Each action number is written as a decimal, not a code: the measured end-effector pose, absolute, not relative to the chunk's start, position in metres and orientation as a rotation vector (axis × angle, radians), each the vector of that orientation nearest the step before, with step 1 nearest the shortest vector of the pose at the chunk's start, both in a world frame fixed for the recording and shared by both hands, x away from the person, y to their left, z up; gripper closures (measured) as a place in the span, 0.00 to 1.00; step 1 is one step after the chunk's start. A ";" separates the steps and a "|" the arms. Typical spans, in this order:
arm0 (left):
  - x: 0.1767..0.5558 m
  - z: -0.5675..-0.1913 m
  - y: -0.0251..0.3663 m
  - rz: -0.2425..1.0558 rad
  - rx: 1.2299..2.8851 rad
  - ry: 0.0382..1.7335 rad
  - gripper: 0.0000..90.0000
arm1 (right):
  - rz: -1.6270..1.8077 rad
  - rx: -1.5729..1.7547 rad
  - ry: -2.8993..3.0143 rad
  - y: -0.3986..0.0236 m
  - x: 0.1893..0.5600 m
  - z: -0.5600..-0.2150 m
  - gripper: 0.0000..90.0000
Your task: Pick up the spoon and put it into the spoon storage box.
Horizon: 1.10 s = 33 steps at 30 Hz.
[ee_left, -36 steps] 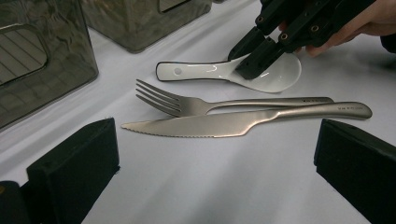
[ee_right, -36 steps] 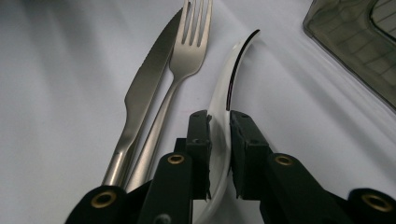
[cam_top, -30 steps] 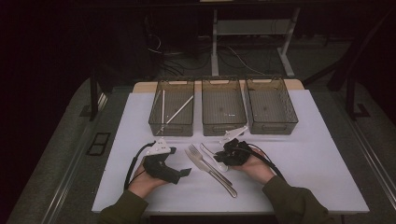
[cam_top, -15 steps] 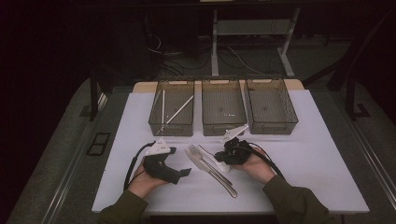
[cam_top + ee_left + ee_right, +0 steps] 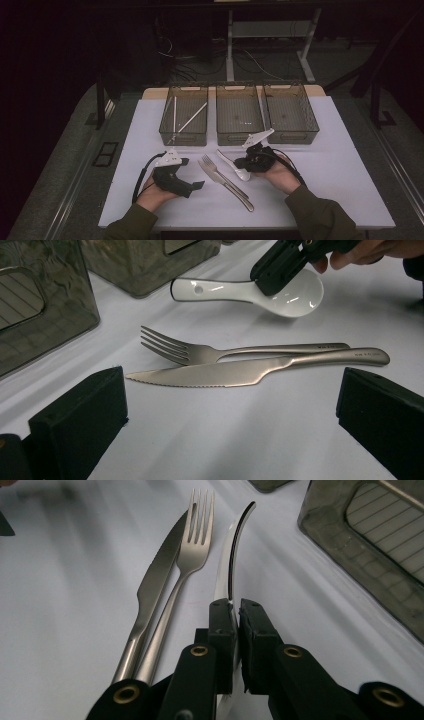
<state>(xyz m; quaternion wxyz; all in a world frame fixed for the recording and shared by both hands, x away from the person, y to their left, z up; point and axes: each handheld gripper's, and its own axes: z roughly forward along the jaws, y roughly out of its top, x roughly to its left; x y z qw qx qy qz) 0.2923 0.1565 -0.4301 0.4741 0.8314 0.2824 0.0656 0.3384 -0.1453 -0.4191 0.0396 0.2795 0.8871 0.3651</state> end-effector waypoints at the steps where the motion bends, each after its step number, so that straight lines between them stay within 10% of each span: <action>1: 0.292 -0.430 0.157 0.155 2.031 0.688 0.00 | 1.122 0.860 2.714 -0.147 0.338 -0.418 0.94; 33: 0.290 -0.429 0.158 0.160 2.025 0.659 0.00 | 1.213 0.860 2.630 -0.177 0.349 -0.381 0.94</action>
